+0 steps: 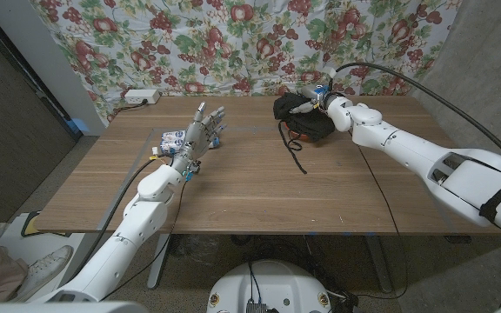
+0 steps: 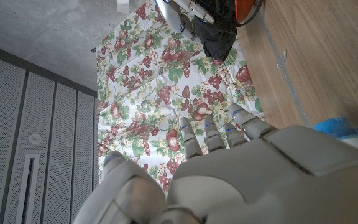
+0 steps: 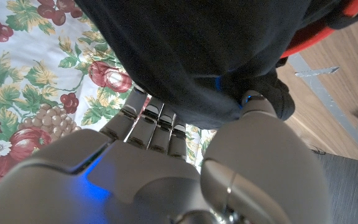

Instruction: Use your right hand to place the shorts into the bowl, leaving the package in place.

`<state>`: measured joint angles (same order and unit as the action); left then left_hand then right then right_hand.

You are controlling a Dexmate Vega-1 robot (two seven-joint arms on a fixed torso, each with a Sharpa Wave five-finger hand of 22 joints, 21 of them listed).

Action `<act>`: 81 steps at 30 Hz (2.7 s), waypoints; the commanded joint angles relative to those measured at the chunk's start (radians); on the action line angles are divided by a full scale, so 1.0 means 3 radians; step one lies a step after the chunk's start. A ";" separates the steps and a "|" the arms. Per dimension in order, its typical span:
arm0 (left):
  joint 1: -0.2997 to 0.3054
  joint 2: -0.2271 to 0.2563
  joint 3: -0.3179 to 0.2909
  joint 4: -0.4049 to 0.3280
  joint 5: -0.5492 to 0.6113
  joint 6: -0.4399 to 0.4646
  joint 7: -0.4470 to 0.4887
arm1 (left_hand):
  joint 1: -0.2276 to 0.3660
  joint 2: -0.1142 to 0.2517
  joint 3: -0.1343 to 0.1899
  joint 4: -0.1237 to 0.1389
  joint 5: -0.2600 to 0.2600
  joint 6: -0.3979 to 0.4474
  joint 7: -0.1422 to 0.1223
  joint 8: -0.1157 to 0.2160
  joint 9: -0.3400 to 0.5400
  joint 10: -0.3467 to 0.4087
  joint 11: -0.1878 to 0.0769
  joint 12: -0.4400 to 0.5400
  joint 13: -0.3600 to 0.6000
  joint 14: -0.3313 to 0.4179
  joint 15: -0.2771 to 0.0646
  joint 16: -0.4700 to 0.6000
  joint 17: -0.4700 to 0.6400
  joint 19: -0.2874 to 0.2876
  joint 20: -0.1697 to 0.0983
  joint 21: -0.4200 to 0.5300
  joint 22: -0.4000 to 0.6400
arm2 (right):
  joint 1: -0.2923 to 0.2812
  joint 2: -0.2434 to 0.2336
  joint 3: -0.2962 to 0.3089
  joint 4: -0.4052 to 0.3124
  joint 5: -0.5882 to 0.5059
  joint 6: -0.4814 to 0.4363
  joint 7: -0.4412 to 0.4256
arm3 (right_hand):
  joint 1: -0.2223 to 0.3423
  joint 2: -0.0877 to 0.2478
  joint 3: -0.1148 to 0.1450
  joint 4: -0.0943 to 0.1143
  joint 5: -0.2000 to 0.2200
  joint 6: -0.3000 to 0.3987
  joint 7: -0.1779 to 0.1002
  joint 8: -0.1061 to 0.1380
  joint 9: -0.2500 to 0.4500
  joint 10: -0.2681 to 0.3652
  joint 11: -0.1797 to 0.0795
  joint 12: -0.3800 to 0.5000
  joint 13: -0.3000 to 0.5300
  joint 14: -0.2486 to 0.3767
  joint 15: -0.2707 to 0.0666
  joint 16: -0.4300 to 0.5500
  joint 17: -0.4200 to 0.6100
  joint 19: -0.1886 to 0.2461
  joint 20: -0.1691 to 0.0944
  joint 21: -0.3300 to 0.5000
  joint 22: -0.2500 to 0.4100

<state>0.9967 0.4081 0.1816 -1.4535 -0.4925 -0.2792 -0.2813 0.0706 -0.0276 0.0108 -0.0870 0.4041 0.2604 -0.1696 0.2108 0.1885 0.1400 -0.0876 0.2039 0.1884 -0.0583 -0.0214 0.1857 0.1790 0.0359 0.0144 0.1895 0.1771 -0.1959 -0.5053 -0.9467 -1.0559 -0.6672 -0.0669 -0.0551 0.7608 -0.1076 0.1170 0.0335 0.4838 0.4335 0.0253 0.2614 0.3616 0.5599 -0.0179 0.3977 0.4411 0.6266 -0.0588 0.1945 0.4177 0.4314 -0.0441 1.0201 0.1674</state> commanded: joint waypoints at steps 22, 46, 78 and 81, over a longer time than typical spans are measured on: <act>-0.0019 -0.0006 0.0020 0.0084 -0.0033 -0.0098 -0.0067 | 0.0054 -0.0008 -0.0030 -0.0029 0.0032 0.0043 0.0011 -0.0008 0.0008 0.0031 0.0018 0.0018 0.0009 -0.0018 -0.0007 0.0012 0.0004 0.0006 -0.0007 0.0024 0.0005 | -0.0157 -0.0209 0.0183 -0.0474 -0.0033 -0.0070 0.0303 | -0.0113 -0.0130 -0.0315 -0.0038 0.0228 -0.0344 0.0252 -0.0225 -0.0223 -0.0474 0.0198 -0.0479 -0.0308 -0.0589 -0.0036 -0.0031 -0.0378 -0.0221 -0.0099 -0.0445 -0.0011; -0.0146 -0.0005 0.0033 0.0263 -0.0057 -0.0198 -0.0245 | 0.0068 -0.0011 -0.0040 -0.0038 0.0037 0.0043 0.0009 -0.0014 0.0008 0.0019 0.0018 0.0008 0.0010 -0.0020 -0.0004 0.0012 0.0004 0.0003 -0.0008 0.0023 0.0005 | -0.0414 -0.0327 0.0463 -0.0941 0.0040 -0.0106 0.0191 | -0.0972 0.0192 -0.0637 0.0391 0.0250 -0.0281 0.0262 -0.0192 -0.0409 -0.0532 0.0310 -0.0590 -0.0564 -0.0733 0.0127 0.0028 -0.0618 -0.0258 0.0025 -0.0812 0.0006; -0.0412 -0.0078 0.0166 0.0253 0.0088 0.0051 -0.0221 | 0.0082 -0.0012 -0.0053 -0.0046 0.0043 0.0046 0.0012 -0.0017 0.0009 0.0021 0.0013 0.0006 0.0010 -0.0020 -0.0007 0.0012 0.0004 0.0008 -0.0010 0.0024 0.0004 | -0.0695 -0.0542 0.0828 -0.1395 0.0184 0.0064 -0.0044 | -0.1608 0.0492 -0.0835 0.0402 0.0087 -0.0422 0.0215 -0.0245 -0.0527 -0.0704 0.0298 -0.0641 -0.0744 -0.0989 0.0188 -0.0009 -0.0728 -0.0625 0.0443 -0.1279 0.0003; -0.0420 -0.0091 0.0180 0.0255 0.0095 0.0058 -0.0217 | 0.0083 -0.0012 -0.0054 -0.0047 0.0043 0.0046 0.0013 -0.0017 0.0009 0.0021 0.0013 0.0006 0.0010 -0.0020 -0.0007 0.0012 0.0004 0.0007 -0.0011 0.0024 0.0004 | -0.0737 -0.0559 0.0854 -0.1425 0.0195 0.0049 -0.0053 | -0.1614 0.0500 -0.0837 0.0398 0.0083 -0.0430 0.0215 -0.0246 -0.0529 -0.0713 0.0303 -0.0643 -0.0749 -0.0994 0.0199 -0.0008 -0.0731 -0.0626 0.0444 -0.1290 0.0004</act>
<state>0.8909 0.3902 0.2201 -1.3760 -0.4787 -0.2776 -0.3539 0.0852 -0.0316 0.0012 -0.0966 0.4106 0.2639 -0.1660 0.2064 0.1884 0.1435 -0.0840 0.2039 0.1883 -0.0582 -0.0214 0.1857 0.1770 0.0359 0.0147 0.1895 0.1771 -0.3790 -0.6520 -0.7267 -1.4475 -0.6249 -0.0637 -0.0484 0.2845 0.0370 -0.1262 0.1514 0.5102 0.3122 0.0896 0.1879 0.2000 0.3521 0.0713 0.2070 0.2159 0.3332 0.0023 0.1920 0.1981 0.2487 0.0896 0.6356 0.1655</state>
